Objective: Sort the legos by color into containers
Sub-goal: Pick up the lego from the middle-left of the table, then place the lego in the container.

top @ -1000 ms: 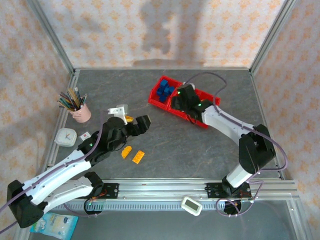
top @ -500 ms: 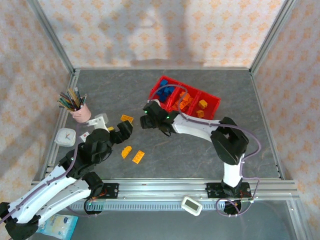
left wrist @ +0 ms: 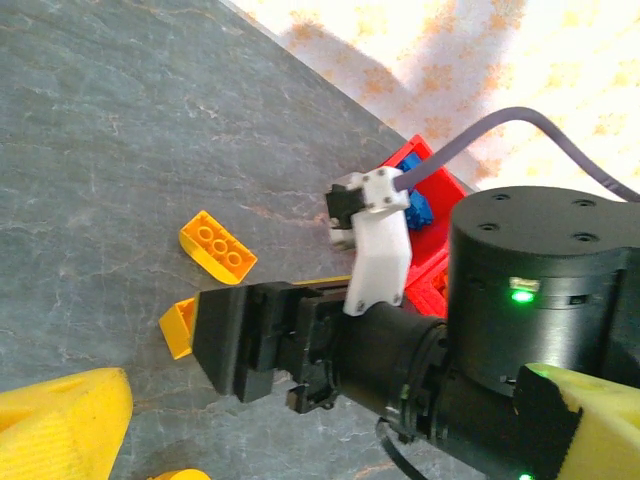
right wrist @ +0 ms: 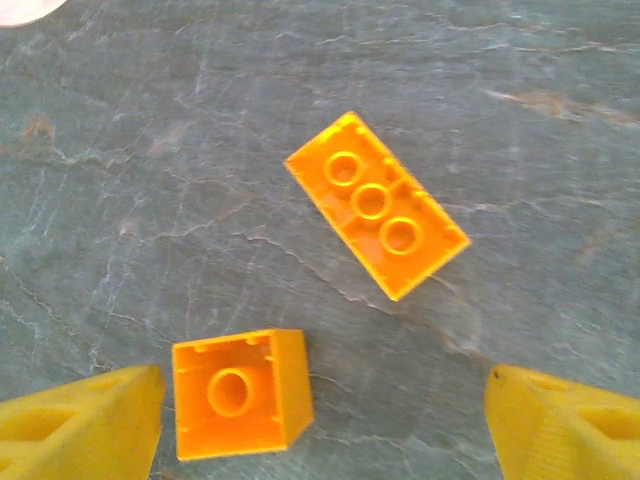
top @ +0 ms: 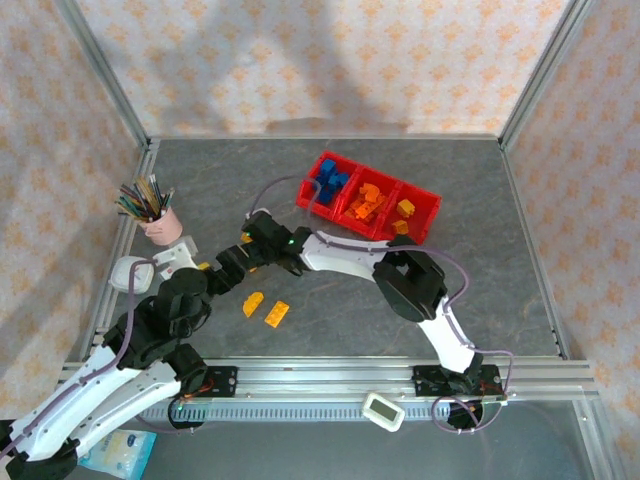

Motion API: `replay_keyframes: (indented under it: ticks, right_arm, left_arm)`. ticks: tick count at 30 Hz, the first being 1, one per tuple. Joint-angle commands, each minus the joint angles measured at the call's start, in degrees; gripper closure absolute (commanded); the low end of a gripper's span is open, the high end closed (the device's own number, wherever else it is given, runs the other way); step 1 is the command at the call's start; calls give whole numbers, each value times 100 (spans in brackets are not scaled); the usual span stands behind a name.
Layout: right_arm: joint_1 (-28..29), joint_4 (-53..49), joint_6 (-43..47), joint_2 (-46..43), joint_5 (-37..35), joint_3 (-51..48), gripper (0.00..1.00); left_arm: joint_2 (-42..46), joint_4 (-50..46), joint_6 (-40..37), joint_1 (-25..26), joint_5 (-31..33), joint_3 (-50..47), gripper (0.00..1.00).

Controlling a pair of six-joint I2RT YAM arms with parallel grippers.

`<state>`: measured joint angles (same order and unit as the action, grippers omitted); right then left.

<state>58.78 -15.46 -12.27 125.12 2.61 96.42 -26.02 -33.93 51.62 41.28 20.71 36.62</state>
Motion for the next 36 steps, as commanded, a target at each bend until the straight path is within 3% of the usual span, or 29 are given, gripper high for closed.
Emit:
replay_keyframes:
  ticks: [1, 6, 19, 27, 36]
  right_arm:
    - [110, -131, 315, 315, 95, 393, 19]
    - [110, -291, 380, 739, 75, 809, 26]
    - [115, -527, 488, 702, -173, 1010, 67]
    - [-34, -501, 80, -473, -348, 135, 72]
    - [-982, -233, -784, -2644, -599, -1925, 73]
  left_arm:
    - [128, -304, 118, 8, 316, 18, 1]
    - [194, -361, 146, 12, 399, -4, 1]
    - [141, -160, 38, 12, 312, -73, 1]
    - [-63, 149, -187, 12, 114, 20, 1]
    - [-868, 1087, -807, 9, -512, 169, 1]
